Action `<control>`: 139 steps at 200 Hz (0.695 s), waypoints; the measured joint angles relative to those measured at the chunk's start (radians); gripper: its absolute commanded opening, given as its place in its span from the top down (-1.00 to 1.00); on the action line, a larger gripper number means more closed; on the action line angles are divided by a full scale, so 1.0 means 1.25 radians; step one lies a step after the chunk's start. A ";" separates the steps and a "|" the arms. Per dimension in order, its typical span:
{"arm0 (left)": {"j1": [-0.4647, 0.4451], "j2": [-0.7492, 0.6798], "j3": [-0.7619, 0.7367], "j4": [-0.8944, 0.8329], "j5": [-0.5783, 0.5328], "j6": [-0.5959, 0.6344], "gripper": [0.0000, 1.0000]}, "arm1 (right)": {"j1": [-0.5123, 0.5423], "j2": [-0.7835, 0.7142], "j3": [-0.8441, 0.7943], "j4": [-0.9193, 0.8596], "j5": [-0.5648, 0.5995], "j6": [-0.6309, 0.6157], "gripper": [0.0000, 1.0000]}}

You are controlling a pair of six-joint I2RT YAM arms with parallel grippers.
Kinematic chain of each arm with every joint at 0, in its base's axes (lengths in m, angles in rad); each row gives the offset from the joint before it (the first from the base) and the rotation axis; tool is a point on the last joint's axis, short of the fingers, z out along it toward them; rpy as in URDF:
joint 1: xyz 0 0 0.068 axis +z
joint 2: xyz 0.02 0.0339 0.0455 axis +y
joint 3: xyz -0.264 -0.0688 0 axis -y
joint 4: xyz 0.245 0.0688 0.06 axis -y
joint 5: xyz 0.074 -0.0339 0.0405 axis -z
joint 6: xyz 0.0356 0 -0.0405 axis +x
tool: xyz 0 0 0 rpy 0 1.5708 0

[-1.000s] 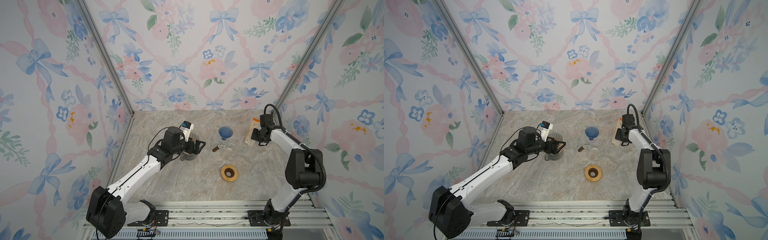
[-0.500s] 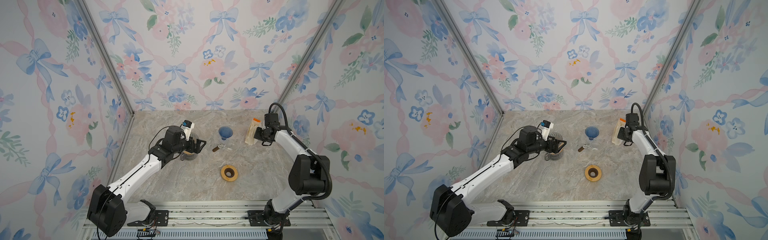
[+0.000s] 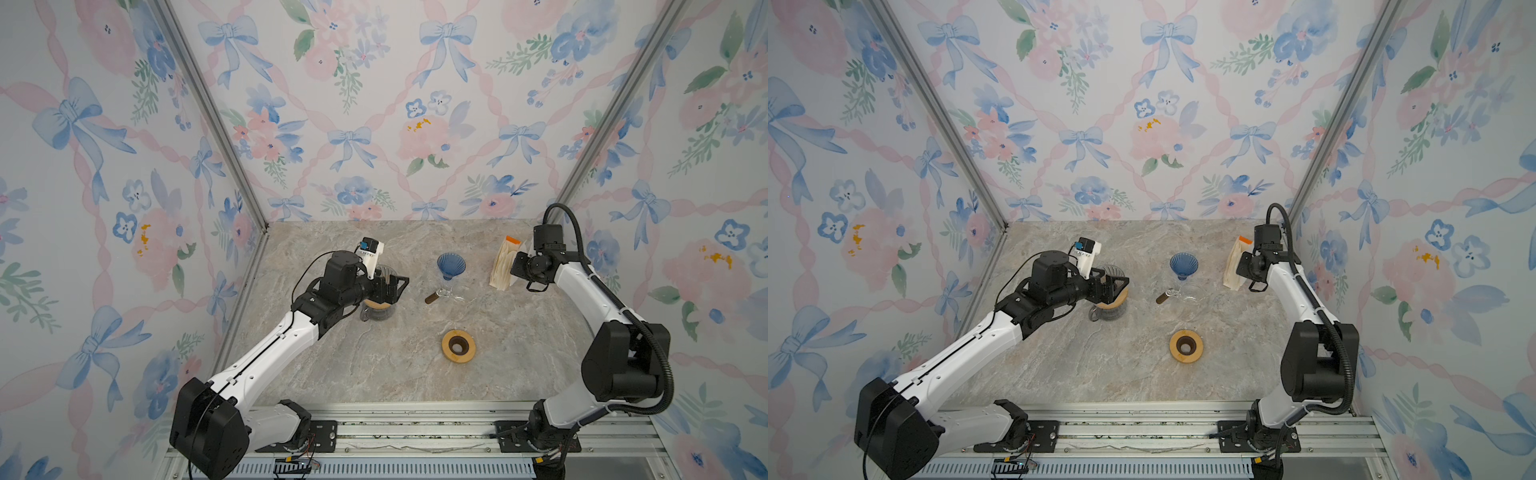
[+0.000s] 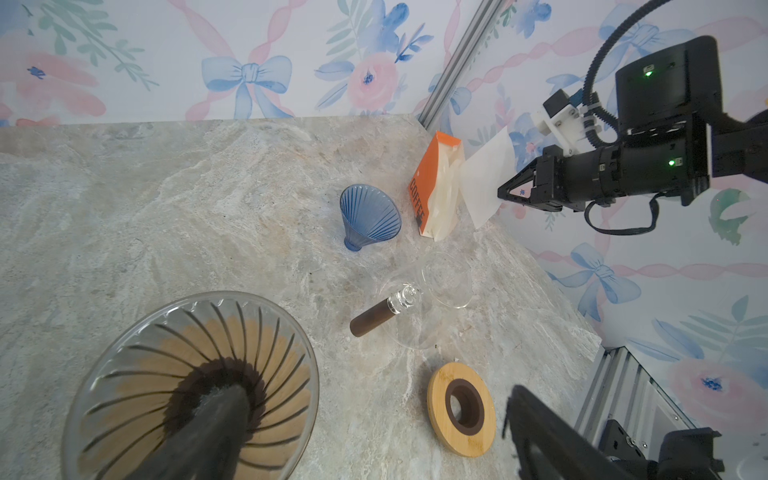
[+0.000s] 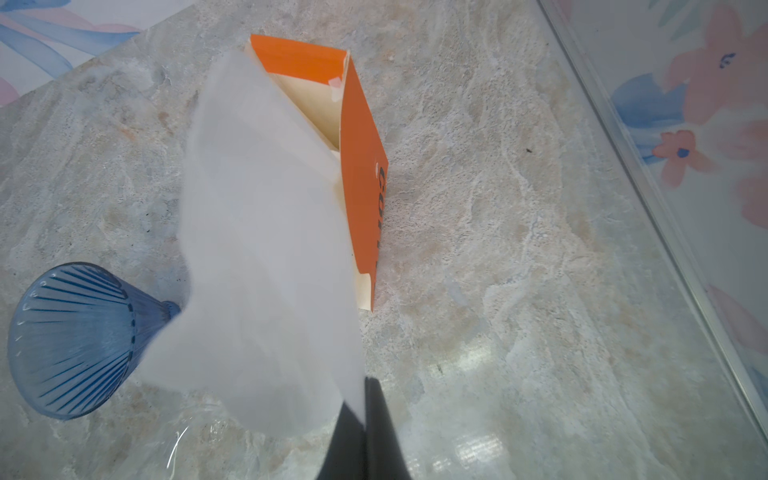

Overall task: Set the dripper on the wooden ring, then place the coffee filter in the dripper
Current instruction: 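Pull the white paper filter up out of the box with the right gripper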

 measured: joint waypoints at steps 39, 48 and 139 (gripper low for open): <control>0.000 0.009 0.000 0.000 0.000 0.000 -0.96 | 0.000 -0.002 0.000 -0.003 -0.006 0.000 1.00; 0.000 0.009 0.000 0.000 -0.001 0.000 -0.96 | 0.000 -0.003 0.000 -0.005 -0.009 0.000 1.00; 0.000 0.012 0.000 0.000 0.001 0.000 -0.96 | 0.004 -0.033 0.001 -0.018 -0.036 0.000 1.00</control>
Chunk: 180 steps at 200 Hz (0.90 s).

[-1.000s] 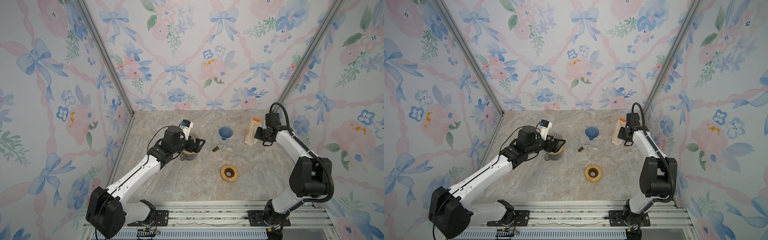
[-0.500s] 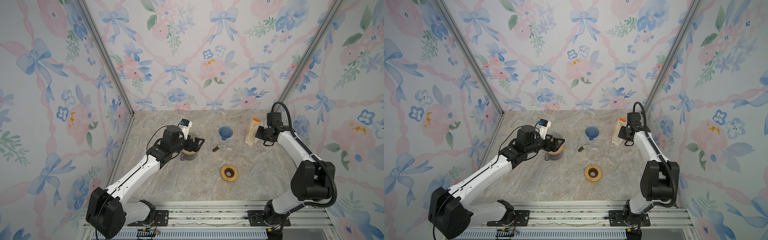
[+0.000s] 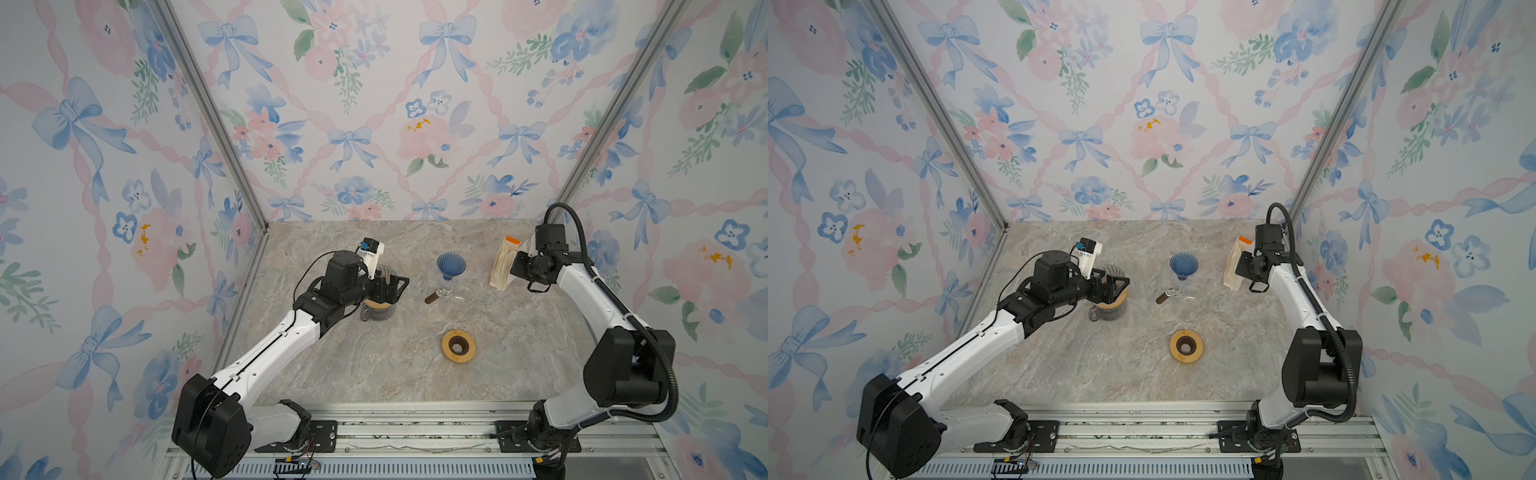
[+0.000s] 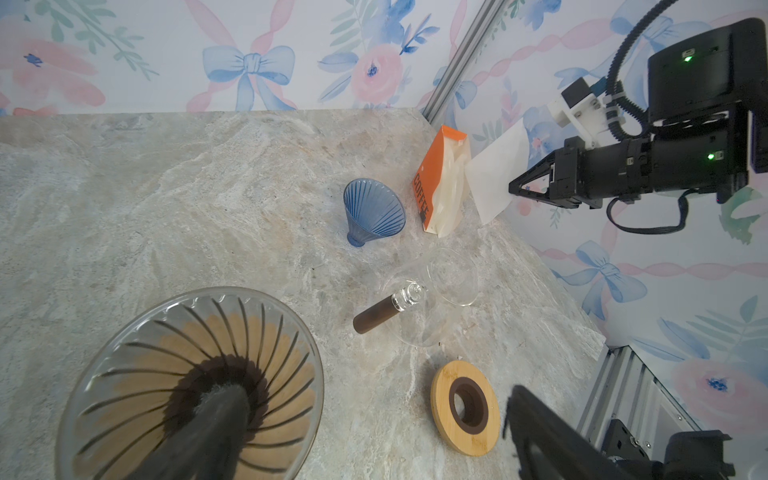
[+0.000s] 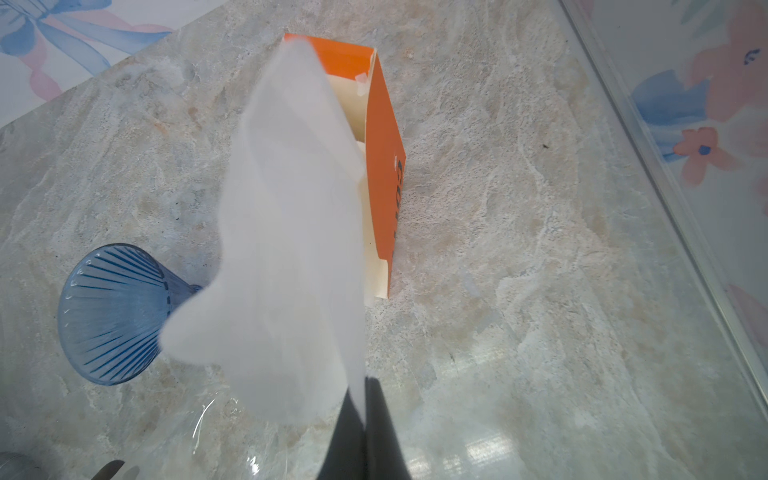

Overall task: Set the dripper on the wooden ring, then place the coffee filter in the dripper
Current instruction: 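Pull the white paper filter up out of the box with the right gripper, then carry the paper filter toward the clear dripper with the right gripper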

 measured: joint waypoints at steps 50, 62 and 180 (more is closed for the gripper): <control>0.000 0.007 0.000 0.000 0.002 0.000 -0.96 | 0.000 -0.028 0.015 -0.015 0.000 -0.001 1.00; 0.000 0.007 0.000 0.000 0.003 0.000 -0.96 | 0.000 -0.034 0.021 -0.023 0.000 -0.002 1.00; 0.001 0.022 0.066 -0.003 0.015 0.000 -0.96 | 0.005 -0.094 0.157 -0.107 -0.121 -0.057 1.00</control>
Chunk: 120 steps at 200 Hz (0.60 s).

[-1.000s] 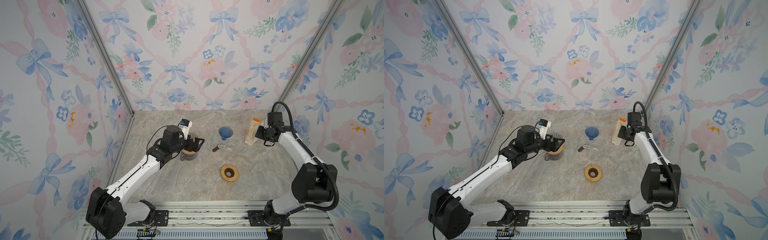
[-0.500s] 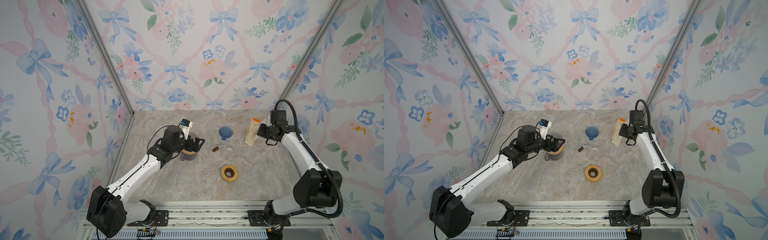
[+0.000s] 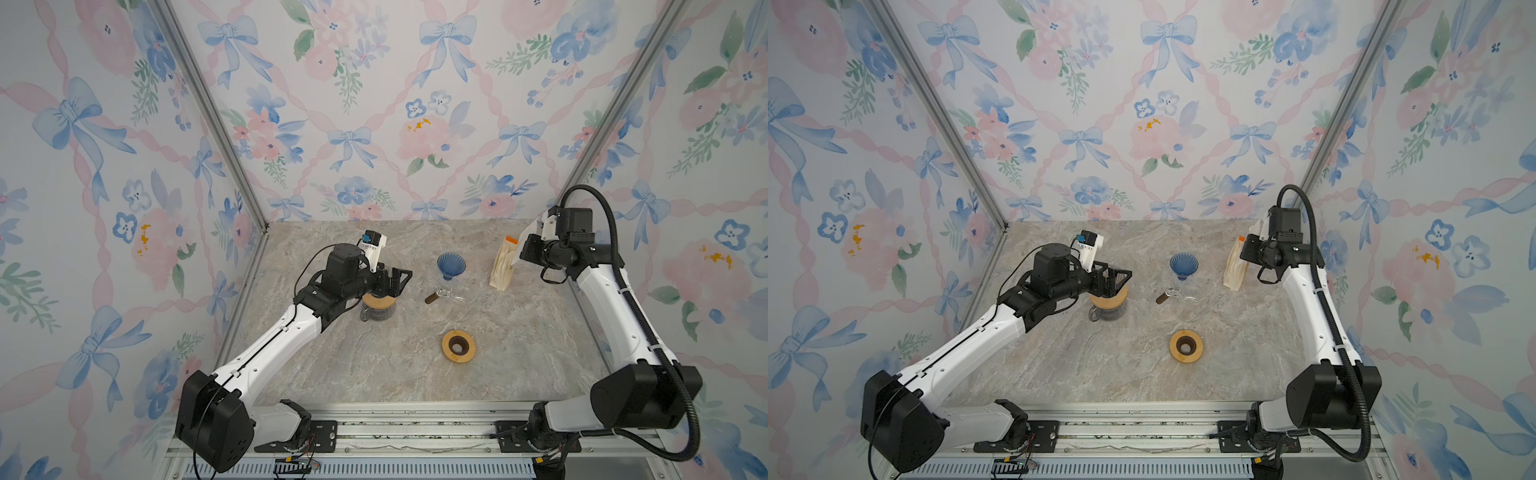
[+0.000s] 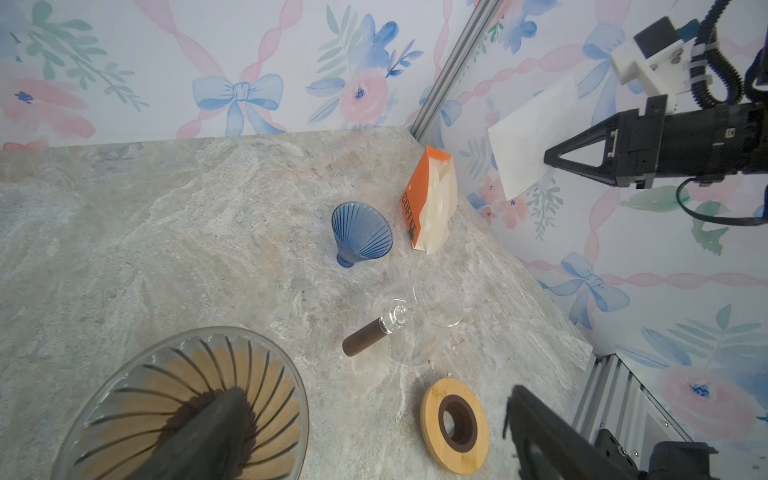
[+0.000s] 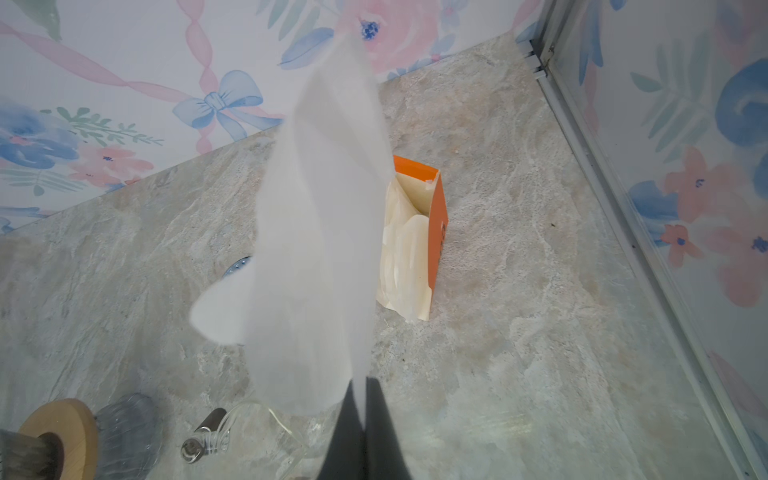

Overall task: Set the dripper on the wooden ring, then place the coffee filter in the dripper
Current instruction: 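Carry the paper filter toward the clear dripper with the right gripper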

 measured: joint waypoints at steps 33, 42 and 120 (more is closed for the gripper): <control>0.004 0.000 0.018 -0.008 -0.003 0.000 -0.96 | 0.064 0.050 0.123 -0.056 -0.101 -0.052 1.00; 0.009 0.000 0.019 -0.014 -0.005 0.001 -0.96 | 0.094 0.074 0.167 -0.076 -0.124 -0.067 1.00; 0.087 -0.067 0.019 -0.090 -0.030 0.003 -0.96 | 0.328 0.317 0.529 -0.237 -0.259 -0.160 1.00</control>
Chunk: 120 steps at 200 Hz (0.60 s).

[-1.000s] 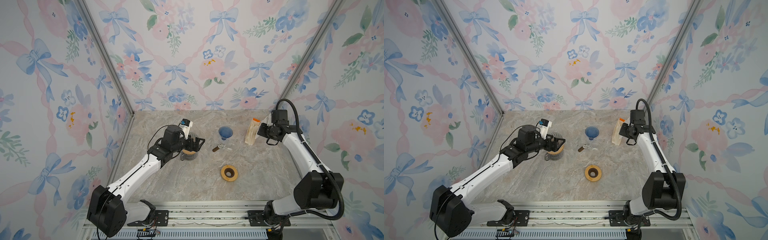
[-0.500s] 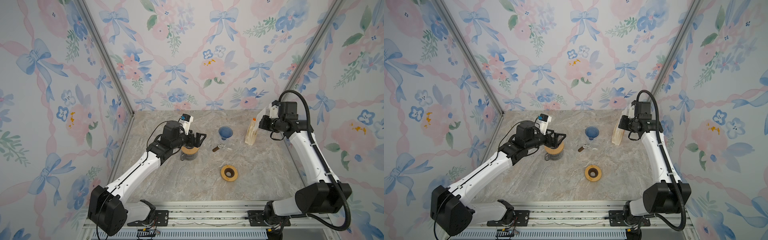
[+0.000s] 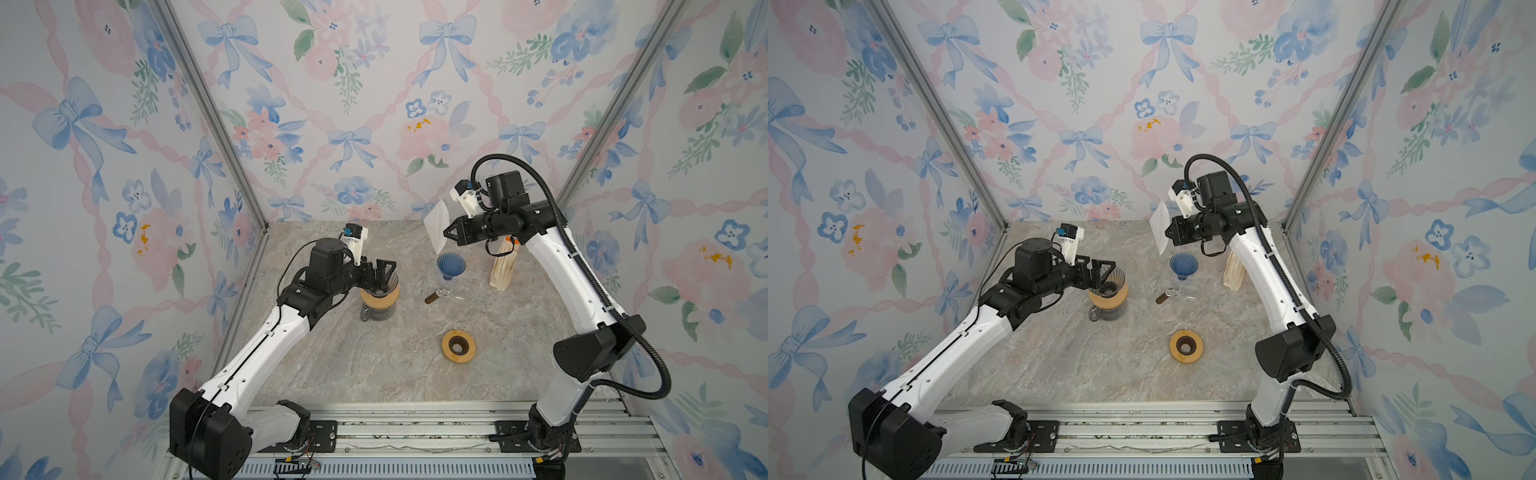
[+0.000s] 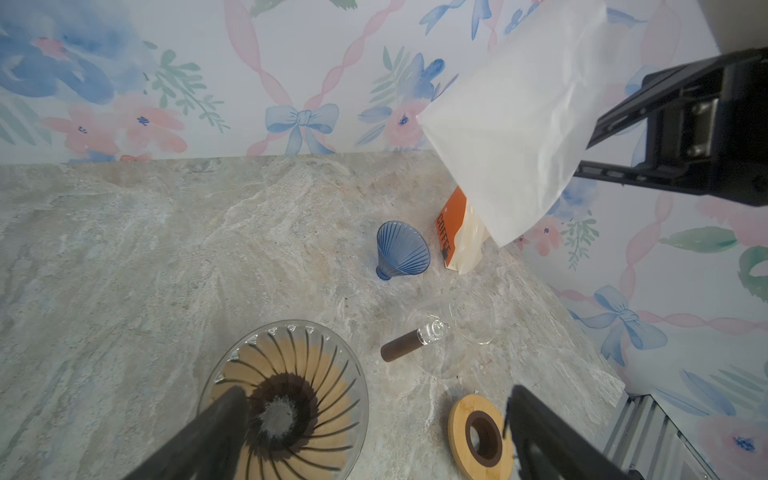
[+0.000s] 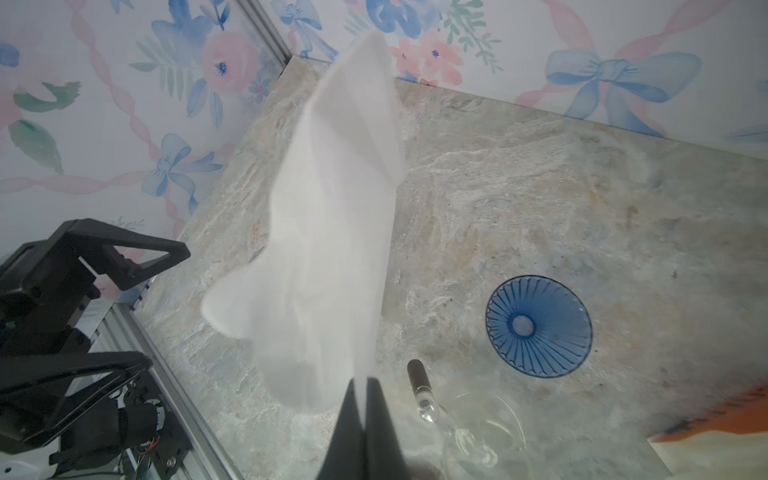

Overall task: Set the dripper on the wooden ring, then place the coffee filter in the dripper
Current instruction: 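Carry the paper filter toward the clear dripper with the right gripper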

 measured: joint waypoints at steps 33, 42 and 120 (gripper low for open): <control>0.028 -0.053 0.000 -0.033 -0.013 0.003 -0.96 | 0.052 0.097 0.172 -0.067 -0.060 -0.010 1.00; 0.034 -0.069 -0.001 -0.042 -0.016 0.004 -0.96 | 0.065 0.120 0.216 -0.087 -0.075 -0.012 1.00; 0.048 -0.114 -0.014 -0.098 -0.033 0.005 -0.96 | 0.138 0.192 0.286 -0.201 -0.135 0.004 1.00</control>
